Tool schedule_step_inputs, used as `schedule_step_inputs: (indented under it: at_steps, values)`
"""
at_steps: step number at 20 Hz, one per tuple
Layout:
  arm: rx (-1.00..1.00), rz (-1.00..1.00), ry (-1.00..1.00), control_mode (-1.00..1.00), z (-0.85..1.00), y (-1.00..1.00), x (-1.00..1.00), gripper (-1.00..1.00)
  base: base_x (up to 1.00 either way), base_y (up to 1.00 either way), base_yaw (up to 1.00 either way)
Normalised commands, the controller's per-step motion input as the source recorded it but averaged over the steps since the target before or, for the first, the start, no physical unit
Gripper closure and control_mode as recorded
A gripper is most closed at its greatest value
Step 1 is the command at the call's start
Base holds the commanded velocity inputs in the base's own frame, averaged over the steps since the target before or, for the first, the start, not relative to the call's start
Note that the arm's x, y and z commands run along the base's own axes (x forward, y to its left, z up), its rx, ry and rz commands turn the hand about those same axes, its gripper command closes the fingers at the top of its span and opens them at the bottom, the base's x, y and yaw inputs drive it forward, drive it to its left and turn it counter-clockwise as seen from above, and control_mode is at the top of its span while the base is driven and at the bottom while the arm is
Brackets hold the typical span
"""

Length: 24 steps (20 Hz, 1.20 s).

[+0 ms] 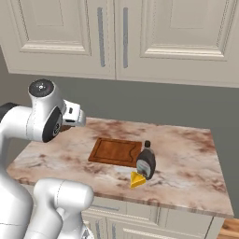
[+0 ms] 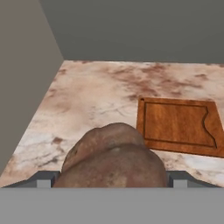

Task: Retrieve the reheated potato from the microwave, then place the potato, cheese, and condiment on the cutting board.

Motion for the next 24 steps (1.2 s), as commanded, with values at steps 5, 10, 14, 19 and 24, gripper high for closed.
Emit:
schedule_step_inputs:
  at_steps: [5,10,14,19,24]
  values:
    - [0.00,0.00,0.02,-1.00,-0.04,-0.15,0.34,1.00,0.00,0.00,0.00]
    - [0.00,0.00,0.03,-1.00,-0.07,-0.23,0.44,1.00,0.00,0.00,0.00]
    - [-0.03,0.00,0.12,-1.00,-0.21,-0.29,0.35,1.00,0.00,0.00,0.00]
    - [-0.16,0.00,0.18,-1.00,-0.39,-0.18,0.36,1.00,0.00,0.00,0.00]
    - [-0.09,0.00,0.07,-1.00,-0.44,-0.19,0.35,1.00,0.00,0.00,0.00]
